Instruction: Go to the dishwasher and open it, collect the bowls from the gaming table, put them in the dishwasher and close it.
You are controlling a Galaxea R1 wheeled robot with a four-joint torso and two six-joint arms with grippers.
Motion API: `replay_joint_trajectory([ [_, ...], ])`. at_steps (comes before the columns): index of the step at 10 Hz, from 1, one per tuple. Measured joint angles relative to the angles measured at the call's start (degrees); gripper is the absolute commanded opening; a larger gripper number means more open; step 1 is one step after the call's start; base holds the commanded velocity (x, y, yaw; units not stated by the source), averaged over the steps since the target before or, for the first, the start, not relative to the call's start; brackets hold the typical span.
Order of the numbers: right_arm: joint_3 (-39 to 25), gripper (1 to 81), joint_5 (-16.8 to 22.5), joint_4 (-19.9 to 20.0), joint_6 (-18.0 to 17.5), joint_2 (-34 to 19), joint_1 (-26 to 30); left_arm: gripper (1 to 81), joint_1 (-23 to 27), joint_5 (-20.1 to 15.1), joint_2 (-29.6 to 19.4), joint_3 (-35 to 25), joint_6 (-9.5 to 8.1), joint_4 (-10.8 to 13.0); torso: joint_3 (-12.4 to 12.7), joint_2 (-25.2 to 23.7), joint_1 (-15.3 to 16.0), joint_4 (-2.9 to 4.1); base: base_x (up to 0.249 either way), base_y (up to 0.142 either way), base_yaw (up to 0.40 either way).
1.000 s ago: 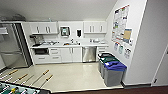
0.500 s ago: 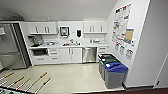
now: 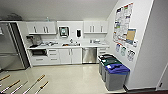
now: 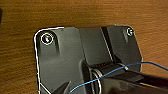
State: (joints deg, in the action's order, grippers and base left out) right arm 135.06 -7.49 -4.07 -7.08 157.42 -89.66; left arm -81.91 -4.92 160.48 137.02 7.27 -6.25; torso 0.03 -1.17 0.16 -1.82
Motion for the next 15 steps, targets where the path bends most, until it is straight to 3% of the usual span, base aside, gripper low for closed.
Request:
replay_joint_trajectory([
  [15,-0.02,81.1,0.02,-0.02,0.01,0.02,-0.02,81.1,0.00,0.00,-0.02,0.00,0.00,-0.02,0.00,0.00,-0.02,0.00,0.135,0.000,0.000],
])
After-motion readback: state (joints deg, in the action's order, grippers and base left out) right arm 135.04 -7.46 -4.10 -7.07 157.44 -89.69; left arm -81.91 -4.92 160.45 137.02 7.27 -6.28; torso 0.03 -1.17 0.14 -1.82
